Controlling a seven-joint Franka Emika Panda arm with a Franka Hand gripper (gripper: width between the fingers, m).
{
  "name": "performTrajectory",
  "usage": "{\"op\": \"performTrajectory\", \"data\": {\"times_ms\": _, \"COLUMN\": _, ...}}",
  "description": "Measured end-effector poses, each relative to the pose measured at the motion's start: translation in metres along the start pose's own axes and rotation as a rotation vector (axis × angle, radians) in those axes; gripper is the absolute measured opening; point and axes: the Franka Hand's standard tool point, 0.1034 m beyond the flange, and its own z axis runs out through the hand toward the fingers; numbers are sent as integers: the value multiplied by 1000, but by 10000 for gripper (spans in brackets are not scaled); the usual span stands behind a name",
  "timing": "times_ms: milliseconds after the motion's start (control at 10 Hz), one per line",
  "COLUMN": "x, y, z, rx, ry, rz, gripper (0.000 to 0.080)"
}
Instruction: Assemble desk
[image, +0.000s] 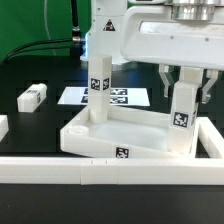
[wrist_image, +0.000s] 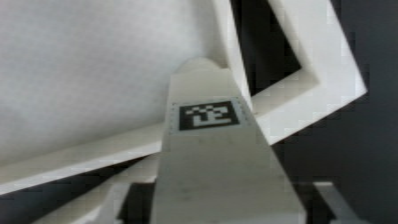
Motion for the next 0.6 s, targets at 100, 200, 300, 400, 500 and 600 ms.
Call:
{"op": "performTrajectory", "data": {"times_ms": 100, "x": 1, "y": 2, "z": 0, "rx": -2, "ry": 0, "rz": 24, "gripper": 298}}
{"op": "performTrajectory", "data": {"times_ms": 200, "x": 2, "y": 4, "z": 0, "rx": -5, "ry": 1, "rz": 31, "gripper": 298}}
{"op": "performTrajectory", "data": {"times_ms": 300, "x": 2, "y": 4, "z": 1, "rx": -5, "ry": 0, "rz": 31, "gripper": 364}}
{"op": "performTrajectory", "data": {"times_ms": 400, "x": 3, "y": 3, "z": -2, "rx": -1, "ry": 1, "rz": 7, "gripper": 364}}
{"op": "performTrajectory", "data": {"times_ms": 500, "x": 5, "y": 3, "z": -16, "rx": 16, "ry": 5, "rz": -49, "gripper": 540}}
{"op": "performTrajectory", "data": {"times_ms": 600, "x": 8, "y": 10, "z": -34, "rx": 33, "ry": 8, "rz": -101, "gripper": 635}}
